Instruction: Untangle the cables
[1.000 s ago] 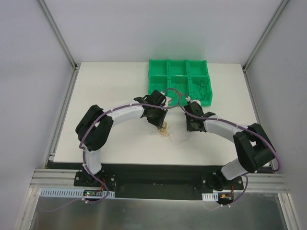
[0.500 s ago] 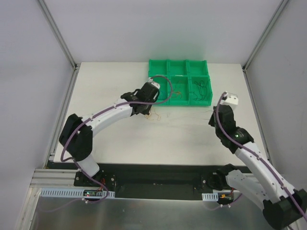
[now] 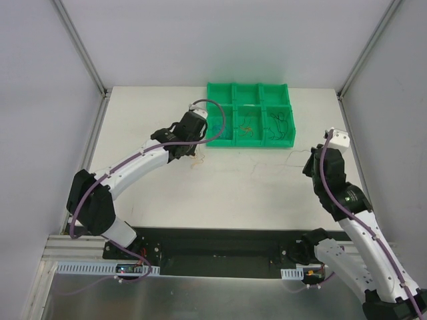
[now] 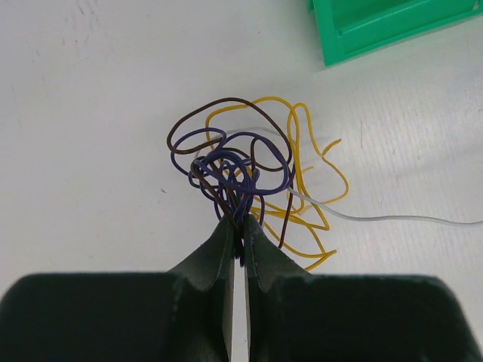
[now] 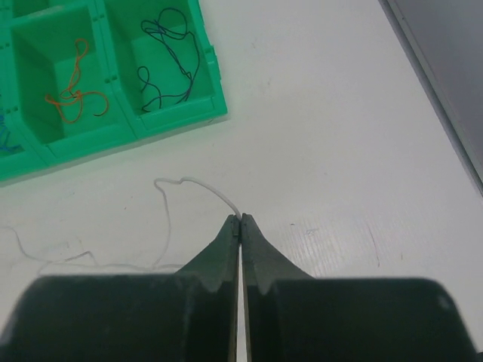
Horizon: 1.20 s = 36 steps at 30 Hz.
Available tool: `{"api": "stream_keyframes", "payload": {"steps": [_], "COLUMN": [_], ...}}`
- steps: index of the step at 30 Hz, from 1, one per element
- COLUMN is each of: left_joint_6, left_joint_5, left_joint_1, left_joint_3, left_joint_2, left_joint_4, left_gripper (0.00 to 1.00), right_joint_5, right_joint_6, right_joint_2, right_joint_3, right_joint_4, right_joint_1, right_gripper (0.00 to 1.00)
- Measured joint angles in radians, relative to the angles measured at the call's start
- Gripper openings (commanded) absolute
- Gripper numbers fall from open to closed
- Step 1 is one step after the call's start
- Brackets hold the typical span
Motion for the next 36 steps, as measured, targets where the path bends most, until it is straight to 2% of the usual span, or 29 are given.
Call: {"api": "stream_keyframes", "payload": {"steps": [1, 4, 5, 11, 15, 19, 23, 29, 36], "left_joint_6": [0.001, 0.016, 0.018, 0.039, 0.056, 0.07, 0.072, 0.077, 0.104], "left_joint_5": [0.0, 0.006, 0.015, 0.112, 0.277, 0.563, 0.742, 0.865, 0.929], "left_joint_1": [0.0, 0.0, 0.0, 0.006, 0.016, 0.018, 0.006, -0.017, -0.036], "left_joint_3": [-0.003, -0.006, -0.007, -0.032, -0.138, -0.251, -0.296, -0.306, -0.305], "left_joint_2": [-0.005, -0.029, -0.038, -0.137, -0.291, -0.46, -0.51, -0.467, -0.399], "left_joint_4": [0.0, -0.004, -0.004, 0.021, 0.129, 0.289, 0.407, 0.458, 0.435], "left_gripper": [0.07, 0.53, 0.6, 0.86, 0.99, 0.99, 0.97, 0.85, 0.75], "right_joint_5": [-0.016, -0.052, -0.072, -0.342, -0.621, -0.84, -0.94, -1.012, -1.067], "right_joint_6": [-0.011, -0.046, -0.061, -0.131, -0.154, -0.153, -0.149, -0.134, -0.098], "right_joint_2": [0.002, 0.002, 0.002, 0.055, 0.153, 0.262, 0.3, 0.361, 0.377], "right_joint_3": [0.01, 0.042, 0.056, 0.145, 0.164, 0.163, 0.163, 0.198, 0.228], "right_joint_4": [-0.004, -0.006, -0.005, 0.007, 0.038, 0.068, 0.102, 0.143, 0.192], "right_joint_1": [-0.001, -0.002, -0.002, -0.004, -0.003, 0.034, 0.122, 0.221, 0.246], "right_gripper": [0.01, 0.01, 0.01, 0.01, 0.01, 0.01, 0.01, 0.01, 0.01]}}
